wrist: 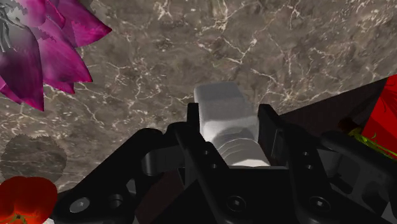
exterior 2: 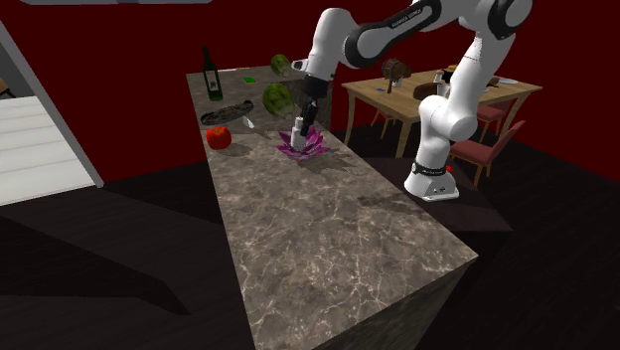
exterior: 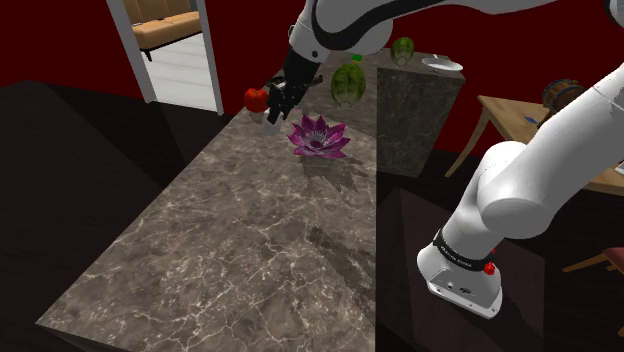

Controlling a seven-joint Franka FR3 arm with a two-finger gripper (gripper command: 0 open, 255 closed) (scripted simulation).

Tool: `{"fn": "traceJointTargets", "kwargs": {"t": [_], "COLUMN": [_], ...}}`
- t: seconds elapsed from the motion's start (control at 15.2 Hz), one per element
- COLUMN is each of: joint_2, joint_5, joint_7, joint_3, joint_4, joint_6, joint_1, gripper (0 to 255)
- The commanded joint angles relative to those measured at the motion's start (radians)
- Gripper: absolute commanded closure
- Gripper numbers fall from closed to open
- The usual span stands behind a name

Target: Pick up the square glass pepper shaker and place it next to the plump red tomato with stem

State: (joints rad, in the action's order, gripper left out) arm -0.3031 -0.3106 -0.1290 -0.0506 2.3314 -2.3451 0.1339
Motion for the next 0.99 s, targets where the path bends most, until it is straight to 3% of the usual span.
{"fn": "traceJointTargets", "kwargs": {"t": [0.0,0.92], "joint_2": [0.052,0.458], "joint_5": [-0.002,-0.071], "joint_7": [-0.045,-0.291], "joint_3": [0.031,0.173], "joint_4": [-0.051,-0.547], "joint_6": [0.01,0.172], "joint_1": [-0.014,-0.123], "gripper": [255,255]}}
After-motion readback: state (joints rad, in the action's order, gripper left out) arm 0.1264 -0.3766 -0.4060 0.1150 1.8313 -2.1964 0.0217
